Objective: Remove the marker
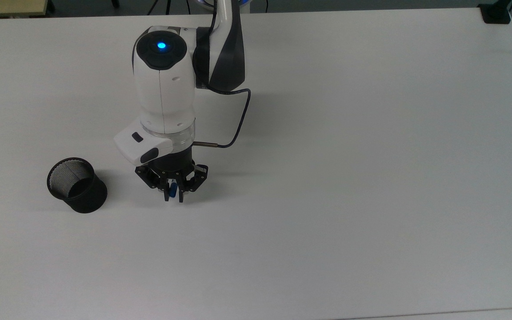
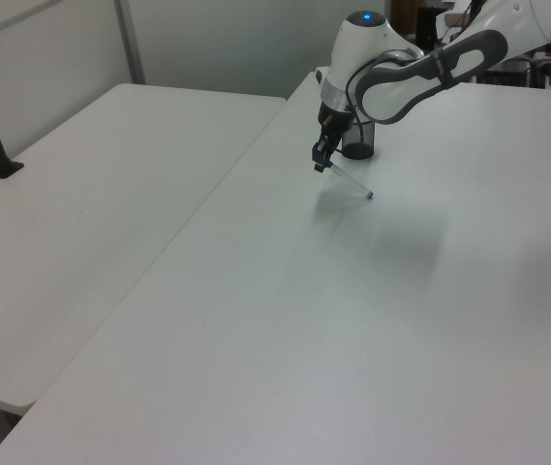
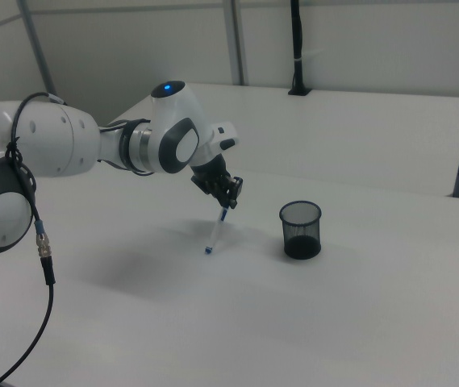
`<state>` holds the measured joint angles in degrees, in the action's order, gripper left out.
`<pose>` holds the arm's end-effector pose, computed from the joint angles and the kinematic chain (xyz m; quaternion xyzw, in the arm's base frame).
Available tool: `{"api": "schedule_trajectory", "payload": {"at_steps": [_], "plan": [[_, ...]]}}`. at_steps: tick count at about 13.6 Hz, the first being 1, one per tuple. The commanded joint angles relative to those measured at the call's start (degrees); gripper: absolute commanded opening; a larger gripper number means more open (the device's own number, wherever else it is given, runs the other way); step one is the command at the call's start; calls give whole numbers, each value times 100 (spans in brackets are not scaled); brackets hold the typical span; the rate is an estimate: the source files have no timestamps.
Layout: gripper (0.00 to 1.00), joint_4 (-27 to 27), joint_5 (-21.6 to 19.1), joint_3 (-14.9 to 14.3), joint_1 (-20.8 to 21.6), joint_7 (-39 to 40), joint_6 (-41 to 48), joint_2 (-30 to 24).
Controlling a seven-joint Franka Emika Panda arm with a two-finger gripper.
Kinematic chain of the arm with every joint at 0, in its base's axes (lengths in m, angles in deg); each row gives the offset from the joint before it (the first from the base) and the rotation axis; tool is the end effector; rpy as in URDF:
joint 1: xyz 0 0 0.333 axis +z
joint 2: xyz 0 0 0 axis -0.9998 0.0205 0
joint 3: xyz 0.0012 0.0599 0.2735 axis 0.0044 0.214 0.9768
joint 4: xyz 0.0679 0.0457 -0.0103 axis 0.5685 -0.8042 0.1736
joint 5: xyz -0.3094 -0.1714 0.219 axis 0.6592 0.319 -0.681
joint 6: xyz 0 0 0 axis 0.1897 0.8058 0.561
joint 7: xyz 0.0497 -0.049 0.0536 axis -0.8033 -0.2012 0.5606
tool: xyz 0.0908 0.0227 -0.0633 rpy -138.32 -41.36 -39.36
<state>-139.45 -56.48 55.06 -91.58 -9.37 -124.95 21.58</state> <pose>0.7375 -0.0275 0.3075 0.9868 -0.0114 0.1556 0.0428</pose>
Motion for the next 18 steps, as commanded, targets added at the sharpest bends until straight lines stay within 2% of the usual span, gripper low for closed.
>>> {"api": "schedule_trajectory", "payload": {"at_steps": [1, 3, 10, 16, 18], "plan": [[100, -32, -65, -33, 116, 106, 83, -219], [100, -59, -65, -33, 248, 97, 127, -352], [100, -59, -4, -41, 670, -26, 2919, -1590], [100, -68, -74, -68, 723, -61, 4239, -2478], [100, -330, -74, -77, 714, -70, 4460, -2838]]}}
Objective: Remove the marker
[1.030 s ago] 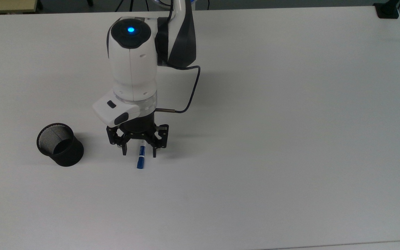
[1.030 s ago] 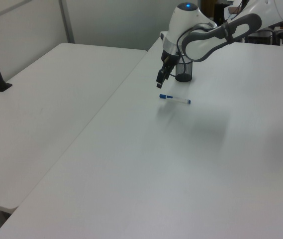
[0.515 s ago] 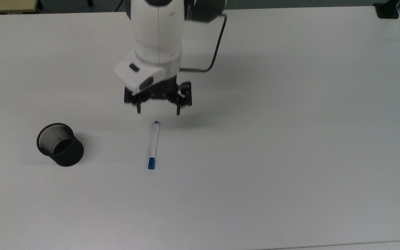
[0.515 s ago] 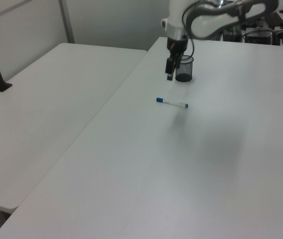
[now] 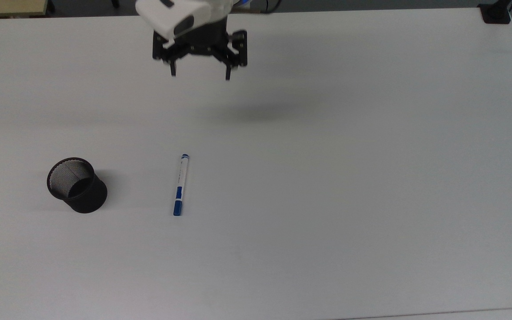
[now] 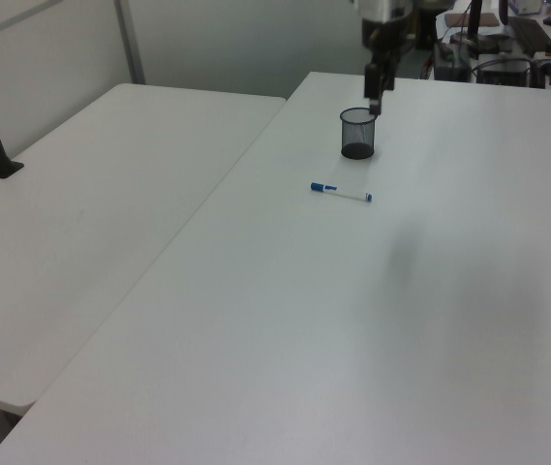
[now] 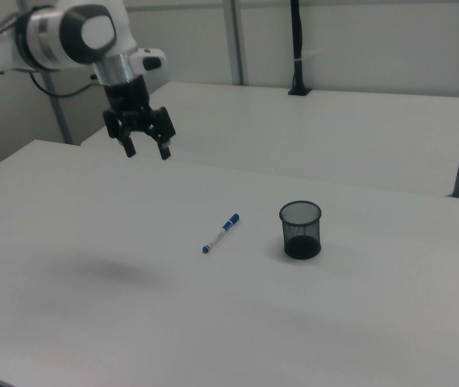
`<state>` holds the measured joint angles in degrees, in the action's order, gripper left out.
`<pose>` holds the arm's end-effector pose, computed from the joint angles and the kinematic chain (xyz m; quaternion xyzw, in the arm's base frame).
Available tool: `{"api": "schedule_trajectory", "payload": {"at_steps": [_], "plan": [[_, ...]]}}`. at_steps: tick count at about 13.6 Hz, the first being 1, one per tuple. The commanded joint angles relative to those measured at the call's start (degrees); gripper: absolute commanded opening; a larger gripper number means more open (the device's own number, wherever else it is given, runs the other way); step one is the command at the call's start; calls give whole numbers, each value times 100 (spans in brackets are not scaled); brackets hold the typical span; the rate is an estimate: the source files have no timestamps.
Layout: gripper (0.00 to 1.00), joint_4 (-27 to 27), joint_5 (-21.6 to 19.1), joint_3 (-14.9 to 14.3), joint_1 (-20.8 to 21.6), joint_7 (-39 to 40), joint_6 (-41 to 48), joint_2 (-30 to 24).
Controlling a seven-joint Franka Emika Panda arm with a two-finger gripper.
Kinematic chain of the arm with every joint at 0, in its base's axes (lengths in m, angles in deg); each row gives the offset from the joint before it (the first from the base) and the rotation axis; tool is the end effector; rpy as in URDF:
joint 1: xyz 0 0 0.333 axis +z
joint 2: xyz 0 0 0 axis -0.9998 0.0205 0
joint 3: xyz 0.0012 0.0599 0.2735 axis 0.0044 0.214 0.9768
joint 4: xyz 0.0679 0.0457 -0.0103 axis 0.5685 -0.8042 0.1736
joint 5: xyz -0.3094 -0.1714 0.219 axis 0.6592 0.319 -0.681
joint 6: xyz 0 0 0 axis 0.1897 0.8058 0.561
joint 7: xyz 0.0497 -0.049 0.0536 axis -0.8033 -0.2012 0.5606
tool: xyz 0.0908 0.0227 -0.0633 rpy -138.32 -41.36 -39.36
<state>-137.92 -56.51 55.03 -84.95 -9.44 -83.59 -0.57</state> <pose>0.6396 0.0389 0.5166 0.9980 0.0140 0.0060 0.0607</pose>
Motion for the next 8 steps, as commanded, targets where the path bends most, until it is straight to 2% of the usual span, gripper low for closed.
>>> {"api": "schedule_trajectory", "payload": {"at_steps": [1, 8], "plan": [[100, -650, -70, -73, 17, -54, 342, -772], [100, -739, -70, -73, -10, -63, 342, -818]]}}
